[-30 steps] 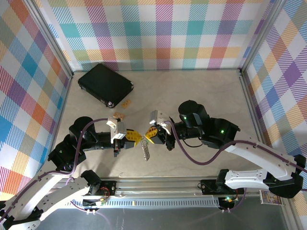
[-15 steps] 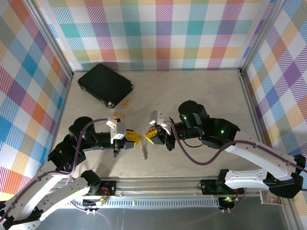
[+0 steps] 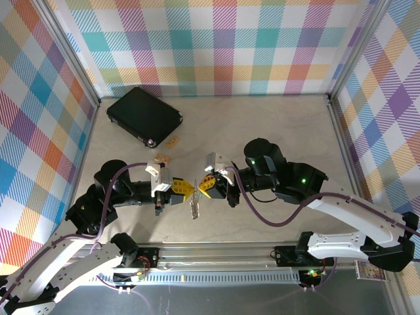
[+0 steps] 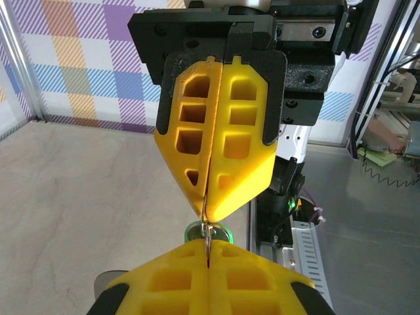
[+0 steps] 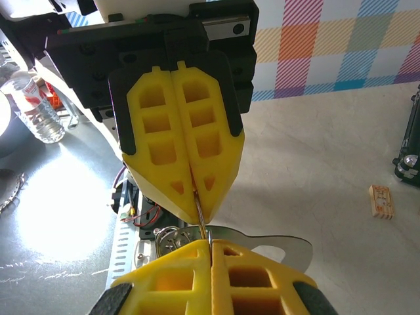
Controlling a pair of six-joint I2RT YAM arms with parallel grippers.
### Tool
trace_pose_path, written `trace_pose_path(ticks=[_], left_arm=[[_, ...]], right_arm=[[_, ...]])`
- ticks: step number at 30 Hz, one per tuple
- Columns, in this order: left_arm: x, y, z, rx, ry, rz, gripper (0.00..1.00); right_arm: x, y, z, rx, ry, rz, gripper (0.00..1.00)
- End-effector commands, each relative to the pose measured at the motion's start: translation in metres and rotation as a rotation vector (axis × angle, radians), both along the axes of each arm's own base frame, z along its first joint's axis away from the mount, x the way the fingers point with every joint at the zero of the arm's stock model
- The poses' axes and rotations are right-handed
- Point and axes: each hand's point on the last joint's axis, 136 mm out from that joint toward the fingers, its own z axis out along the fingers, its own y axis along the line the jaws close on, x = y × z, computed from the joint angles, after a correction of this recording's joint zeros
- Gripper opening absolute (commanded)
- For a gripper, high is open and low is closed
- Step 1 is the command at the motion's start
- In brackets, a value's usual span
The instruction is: Put the keys on the keyring
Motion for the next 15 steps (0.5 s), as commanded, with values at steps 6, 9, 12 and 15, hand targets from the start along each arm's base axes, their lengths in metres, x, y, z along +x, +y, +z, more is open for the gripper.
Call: trace_pose_path(ticks=[6,9,12,15], left_arm=[[-0.0014,0.0002,0.0112,-0.036,-0.024,-0.012,0.00],[-0.0016,0.0000,0.0113,-0.038,-0.025,-0.013,0.00],[-0.0015,-0.0005,0.0111,-0.037,-0.024,-0.016,0.00],[-0.0012,-0.0007,0.0109,-0.037,-0.023,-0.016,0.00]], right_arm=[[-0.0051,-0.0015,0.0148,0.055,-0.031,0.019,0.00],[-0.0046,-0.0006,0.0153,0.057,-0.033,0.020,0.00],[-0.0048,0.0010,0.0133,0.052,-0.029,0.026,0.00],[-0.0045,0.0021,0.0121,0.049,-0.028,0.028,0.00]])
